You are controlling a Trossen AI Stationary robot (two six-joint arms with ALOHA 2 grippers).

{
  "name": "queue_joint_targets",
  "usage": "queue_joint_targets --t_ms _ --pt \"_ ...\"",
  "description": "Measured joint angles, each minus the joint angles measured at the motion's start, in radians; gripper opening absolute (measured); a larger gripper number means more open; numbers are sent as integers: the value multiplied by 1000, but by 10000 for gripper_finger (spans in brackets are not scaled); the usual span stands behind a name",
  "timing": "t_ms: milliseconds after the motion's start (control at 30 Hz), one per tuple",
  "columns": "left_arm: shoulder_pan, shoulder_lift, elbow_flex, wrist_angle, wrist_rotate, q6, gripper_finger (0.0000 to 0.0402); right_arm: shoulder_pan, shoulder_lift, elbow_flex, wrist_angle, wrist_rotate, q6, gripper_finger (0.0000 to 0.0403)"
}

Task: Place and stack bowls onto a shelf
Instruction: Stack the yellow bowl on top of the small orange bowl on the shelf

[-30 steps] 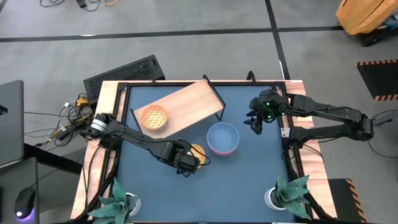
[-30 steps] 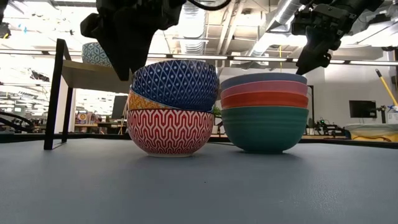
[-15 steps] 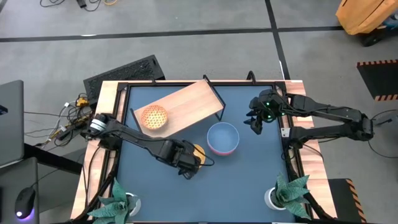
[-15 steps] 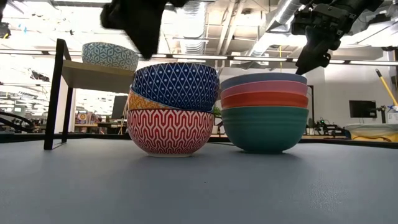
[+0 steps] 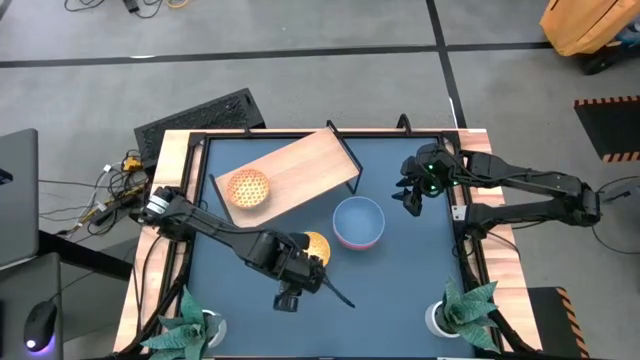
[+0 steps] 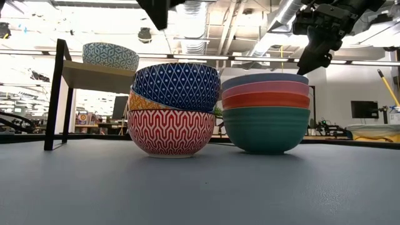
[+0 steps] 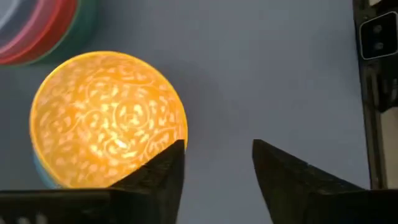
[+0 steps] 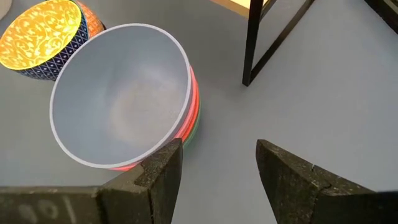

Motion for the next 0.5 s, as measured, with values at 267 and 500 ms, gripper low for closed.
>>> queue_joint_targets --t_ms 267,500 --pt "18 58 -1 13 -56 29 224 0 0 0 -3 0 -8 230" --pt "38 60 -35 17 -38 7 223 -1 0 0 -4 0 -15 230"
